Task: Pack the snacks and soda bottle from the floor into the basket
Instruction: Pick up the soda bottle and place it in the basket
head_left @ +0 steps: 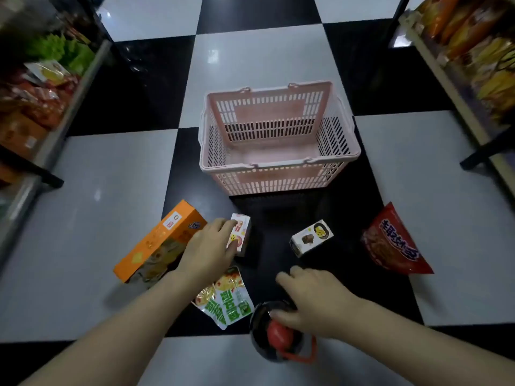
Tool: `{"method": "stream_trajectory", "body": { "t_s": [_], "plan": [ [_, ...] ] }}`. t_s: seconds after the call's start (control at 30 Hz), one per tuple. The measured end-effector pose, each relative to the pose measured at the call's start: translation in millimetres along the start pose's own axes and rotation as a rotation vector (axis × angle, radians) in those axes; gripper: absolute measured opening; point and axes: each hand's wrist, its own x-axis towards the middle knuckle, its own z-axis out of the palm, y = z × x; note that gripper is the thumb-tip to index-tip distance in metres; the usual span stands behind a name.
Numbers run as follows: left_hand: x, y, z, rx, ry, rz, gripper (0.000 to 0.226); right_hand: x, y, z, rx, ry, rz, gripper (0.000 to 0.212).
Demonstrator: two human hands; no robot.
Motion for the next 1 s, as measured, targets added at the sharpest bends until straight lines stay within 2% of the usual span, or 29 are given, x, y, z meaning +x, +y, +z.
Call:
{"method": "stream_trajectory", "body": {
  "t_s": [0.1,0.23,0.3,0.5,0.67,0.8,0.9,1.0],
  "plan": [
    [17.4,-0.5,8.9,0.033,0.041,0.068,0.042,7.5,-2.9,11.3,-0.02,-0.118,-0.07,0.045],
    [32.8,4.4,12.9,0.054,0.054,0.111,0.043,14.2,-10.1,15.9,-0.02,-0.155,-0.149,0.054],
    [36.3,5.3,12.6,0.065,0.065,0.143,0.043,15.6,-12.3,17.8,-0.049,-0.079,-0.188,0.054],
    [37.0,6.0,10.3,0.049,0.09,0.224,0.041,20.7,-14.7,22.2,-0.004,0.079,-0.135,0.039],
    [20.0,5.6,17.6,0.052,0.041,0.368,0.042,12.8,-13.4,29.1,0.332,0.133,0.055,0.017],
    [9.1,3.2,29.1,0.057,0.024,0.422,0.038,6.1,-17.4,34.5,0.636,0.242,0.187,0.02],
    [8.5,-1.9,34.0,0.061,0.032,0.433,0.036,2.5,-18.4,29.0,0.703,0.324,0.245,0.02],
    [14.0,-10.6,34.8,0.017,0.018,0.391,0.04,1.7,-13.2,16.1,0.732,0.336,0.282,0.017]
  ]
}}
